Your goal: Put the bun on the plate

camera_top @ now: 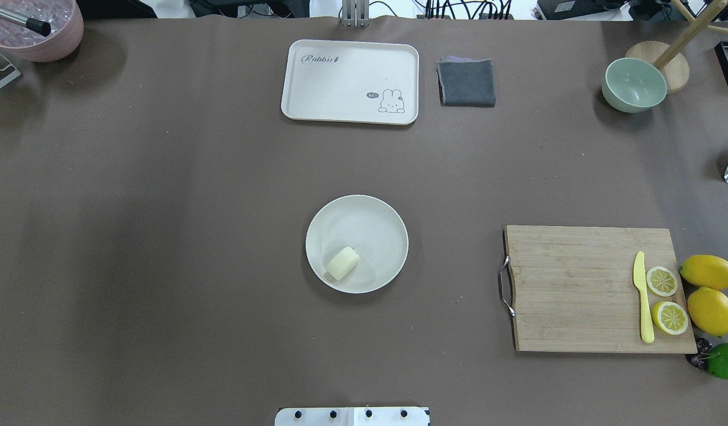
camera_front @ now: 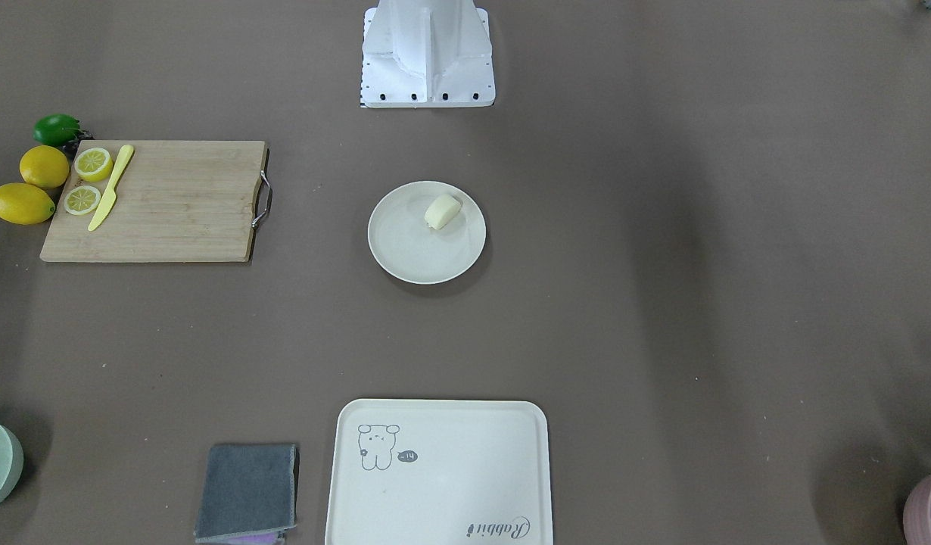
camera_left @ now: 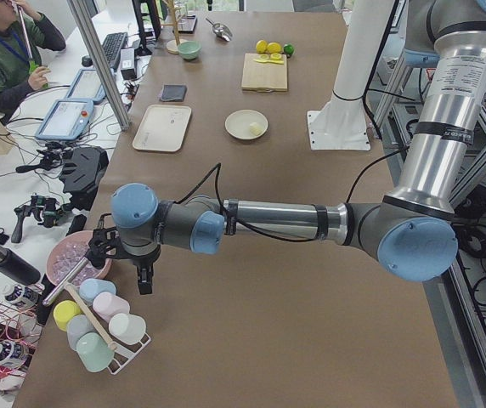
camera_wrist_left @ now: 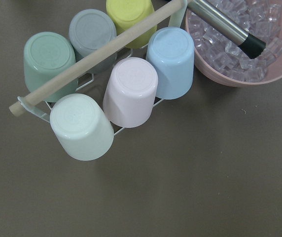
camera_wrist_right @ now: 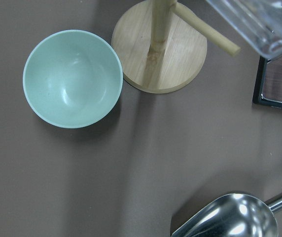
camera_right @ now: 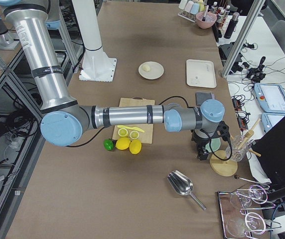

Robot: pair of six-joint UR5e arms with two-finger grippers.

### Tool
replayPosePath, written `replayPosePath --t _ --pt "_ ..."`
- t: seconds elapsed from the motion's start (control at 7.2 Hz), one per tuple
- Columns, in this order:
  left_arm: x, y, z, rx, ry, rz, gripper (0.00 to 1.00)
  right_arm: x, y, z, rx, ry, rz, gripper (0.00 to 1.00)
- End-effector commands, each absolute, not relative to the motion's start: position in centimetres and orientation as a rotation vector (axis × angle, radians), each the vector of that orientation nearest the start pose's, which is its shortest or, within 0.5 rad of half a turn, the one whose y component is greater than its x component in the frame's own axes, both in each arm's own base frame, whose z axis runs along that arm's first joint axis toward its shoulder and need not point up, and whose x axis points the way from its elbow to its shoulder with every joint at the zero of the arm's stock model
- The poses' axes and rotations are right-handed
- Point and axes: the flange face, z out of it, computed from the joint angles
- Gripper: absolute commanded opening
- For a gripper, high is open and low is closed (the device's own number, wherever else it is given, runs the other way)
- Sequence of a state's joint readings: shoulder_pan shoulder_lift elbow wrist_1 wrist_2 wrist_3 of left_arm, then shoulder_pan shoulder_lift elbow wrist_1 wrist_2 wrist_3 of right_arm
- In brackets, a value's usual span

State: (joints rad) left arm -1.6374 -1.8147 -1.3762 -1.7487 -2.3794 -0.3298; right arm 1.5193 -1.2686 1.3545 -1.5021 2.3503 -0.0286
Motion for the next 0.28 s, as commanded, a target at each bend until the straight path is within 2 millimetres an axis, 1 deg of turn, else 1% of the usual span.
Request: replayPosePath --t 0.0,0.14 --pt "-10.12 -60.30 59.84 0.110 0.829 -0.280 0.98 3.18 -61.91 59.26 0.125 -0.785 -0.103 1.00" --pt "-10.12 -60.30 59.84 0.110 0.829 -0.280 0.98 3.19 -61.53 59.43 0.115 -0.787 -0.084 1.00"
